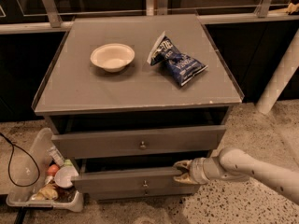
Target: Open middle drawer
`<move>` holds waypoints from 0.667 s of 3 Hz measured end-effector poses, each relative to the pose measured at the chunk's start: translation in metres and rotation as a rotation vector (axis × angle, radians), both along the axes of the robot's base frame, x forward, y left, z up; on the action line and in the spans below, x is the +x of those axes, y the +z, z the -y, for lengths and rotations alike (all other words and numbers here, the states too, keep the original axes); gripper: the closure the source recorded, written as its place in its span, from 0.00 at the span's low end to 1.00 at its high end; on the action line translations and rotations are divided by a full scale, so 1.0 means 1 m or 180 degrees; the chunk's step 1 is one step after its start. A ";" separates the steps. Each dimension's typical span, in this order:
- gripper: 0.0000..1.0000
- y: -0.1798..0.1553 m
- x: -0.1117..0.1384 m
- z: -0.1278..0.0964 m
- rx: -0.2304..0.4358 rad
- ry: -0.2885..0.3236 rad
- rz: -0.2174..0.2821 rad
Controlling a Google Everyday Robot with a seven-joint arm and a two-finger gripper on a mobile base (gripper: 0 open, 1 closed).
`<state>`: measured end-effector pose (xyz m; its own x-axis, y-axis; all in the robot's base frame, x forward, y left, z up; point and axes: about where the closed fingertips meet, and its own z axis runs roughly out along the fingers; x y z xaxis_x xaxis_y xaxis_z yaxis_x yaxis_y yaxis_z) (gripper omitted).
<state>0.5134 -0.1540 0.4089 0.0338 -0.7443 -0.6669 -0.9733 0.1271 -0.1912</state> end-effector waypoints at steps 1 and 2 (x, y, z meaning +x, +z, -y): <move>0.58 0.000 0.000 0.000 0.0000 0.0000 0.0000; 0.35 0.000 0.000 0.000 0.0001 0.0001 -0.0001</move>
Offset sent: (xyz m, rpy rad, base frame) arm 0.0000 0.0000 0.0000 0.0000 0.0000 0.0000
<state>0.5133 -0.1539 0.4089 0.0339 -0.7442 -0.6671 -0.9734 0.1268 -0.1910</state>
